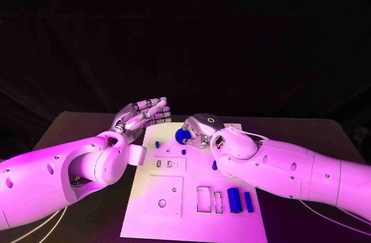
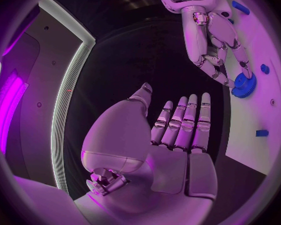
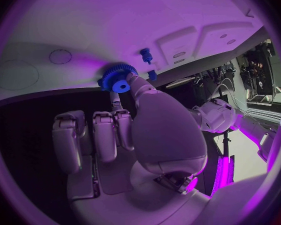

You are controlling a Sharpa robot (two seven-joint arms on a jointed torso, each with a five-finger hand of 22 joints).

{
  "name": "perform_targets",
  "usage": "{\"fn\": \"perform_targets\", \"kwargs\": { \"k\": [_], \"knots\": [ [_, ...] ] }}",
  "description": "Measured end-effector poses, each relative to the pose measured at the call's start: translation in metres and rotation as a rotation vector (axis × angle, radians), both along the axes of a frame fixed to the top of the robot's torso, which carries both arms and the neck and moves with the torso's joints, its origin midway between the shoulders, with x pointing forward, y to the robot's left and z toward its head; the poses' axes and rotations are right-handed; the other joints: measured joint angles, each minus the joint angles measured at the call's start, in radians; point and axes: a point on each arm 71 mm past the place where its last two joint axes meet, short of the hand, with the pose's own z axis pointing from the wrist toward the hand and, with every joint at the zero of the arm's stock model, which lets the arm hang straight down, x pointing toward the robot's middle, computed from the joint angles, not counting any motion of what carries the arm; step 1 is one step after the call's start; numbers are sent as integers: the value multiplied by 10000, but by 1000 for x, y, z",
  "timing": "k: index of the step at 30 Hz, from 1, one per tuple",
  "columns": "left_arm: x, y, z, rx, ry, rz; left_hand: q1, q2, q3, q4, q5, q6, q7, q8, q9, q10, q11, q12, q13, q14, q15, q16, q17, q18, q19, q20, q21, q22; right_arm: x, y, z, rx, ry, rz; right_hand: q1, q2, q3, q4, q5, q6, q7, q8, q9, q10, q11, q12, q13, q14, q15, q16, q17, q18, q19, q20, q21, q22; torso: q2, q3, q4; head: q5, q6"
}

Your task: Assemble the parts on the task board

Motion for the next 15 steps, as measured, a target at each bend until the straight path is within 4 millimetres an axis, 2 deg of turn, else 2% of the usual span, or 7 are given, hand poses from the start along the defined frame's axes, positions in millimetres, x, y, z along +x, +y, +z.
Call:
{"fn": "perform_targets", "kwargs": {
  "k": [6,11,15],
  "knots": [
    [0,0,0,-4,1,-4,0,0,0,0,0,0,0,0,1,0,0,0,0,0,0,0,0,0,0,0,0,0,1,4,-1,-13,-102,8,-12,-12,33,-30,45,-14,-15,-6,0,0,0,0,-1,0,0,0,0,0,0,0,0,-1,2,-2,6,20,-28],
    [0,-1,0,-7,3,-7,0,0,0,0,0,0,0,1,1,0,0,0,0,0,0,0,0,-1,0,0,0,0,1,7,-2,15,-161,38,-65,-62,65,-20,38,-15,-15,-124,-10,0,0,-47,-1,0,0,0,-1,0,0,0,0,-1,2,-2,7,32,-36],
    [0,-1,0,-7,3,-8,0,0,-2,-2,0,0,0,1,1,0,0,0,1,0,0,-2,0,0,0,0,0,1,1,9,-2,39,-184,60,-280,-123,100,-16,-196,18,-48,-282,-86,31,31,-105,-2,0,0,0,-2,1,0,1,0,-1,2,-8,7,39,-37]
  ]
}}
